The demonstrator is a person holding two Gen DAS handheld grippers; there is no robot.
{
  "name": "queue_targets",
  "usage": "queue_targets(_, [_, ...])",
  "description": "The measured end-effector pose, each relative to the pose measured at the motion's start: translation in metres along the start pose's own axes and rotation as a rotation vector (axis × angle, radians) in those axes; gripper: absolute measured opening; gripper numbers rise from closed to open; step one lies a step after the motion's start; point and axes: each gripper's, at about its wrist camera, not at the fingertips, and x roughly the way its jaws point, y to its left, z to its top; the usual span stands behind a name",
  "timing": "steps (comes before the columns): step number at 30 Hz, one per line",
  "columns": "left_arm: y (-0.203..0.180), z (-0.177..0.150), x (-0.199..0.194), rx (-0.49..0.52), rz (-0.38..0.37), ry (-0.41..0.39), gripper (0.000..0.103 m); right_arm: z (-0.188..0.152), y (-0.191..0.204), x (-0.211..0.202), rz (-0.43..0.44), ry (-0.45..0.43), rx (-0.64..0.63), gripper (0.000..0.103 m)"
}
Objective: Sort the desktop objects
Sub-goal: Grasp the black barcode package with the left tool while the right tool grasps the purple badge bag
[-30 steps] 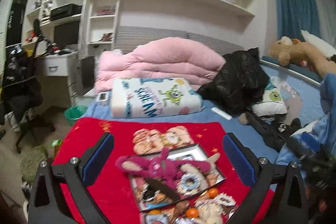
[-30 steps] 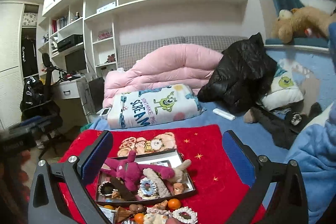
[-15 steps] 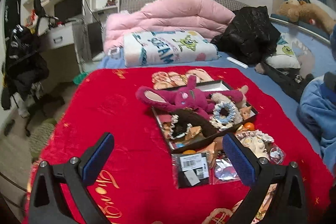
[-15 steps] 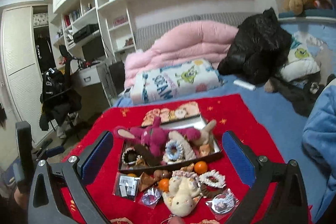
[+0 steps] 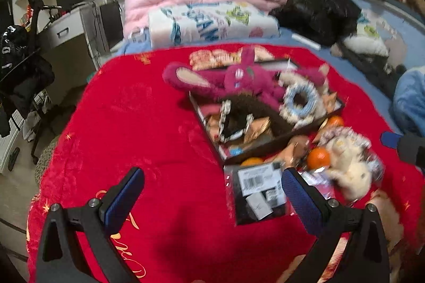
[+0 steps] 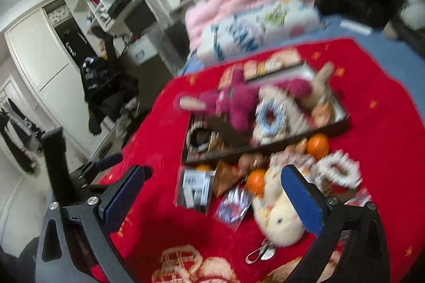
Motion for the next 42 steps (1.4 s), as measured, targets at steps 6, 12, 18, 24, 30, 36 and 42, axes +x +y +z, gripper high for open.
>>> queue_targets(6, [0.003, -0.011, 0.033, -0.024, -0.03, 0.068, 0.103, -0.019, -0.008, 0.037, 0.019, 0.145, 0.042, 0.088])
queue_targets(12, [0.0, -0.018, 0.053, -0.009, -0.012, 0.116, 0.103, -0.034, -0.014, 0.06, 0.006, 0.26, 0.075, 0.078])
queue_targets(18, [-0.005, -0.016, 0.052, -0.006, -0.015, 0.113, 0.103, -0.044, -0.021, 0.072, -0.031, 0.303, 0.074, 0.066])
queue_targets(24, [-0.013, -0.012, 0.049, 0.03, -0.022, 0.104, 0.103, -0.051, -0.03, 0.086, -0.12, 0.341, 0.074, 0.026])
queue_targets(30, [-0.016, -0.012, 0.05, 0.034, -0.027, 0.108, 0.103, -0.048, -0.034, 0.084, -0.081, 0.313, 0.089, 0.015])
queue_targets(36, [-0.012, -0.017, 0.052, 0.029, -0.03, 0.121, 0.103, -0.045, -0.022, 0.079, -0.113, 0.297, 0.031, 0.013])
queue_targets(42, [-0.013, -0.019, 0.056, 0.005, -0.062, 0.141, 0.103, -0.04, -0.008, 0.077, -0.156, 0.278, -0.021, 0.011])
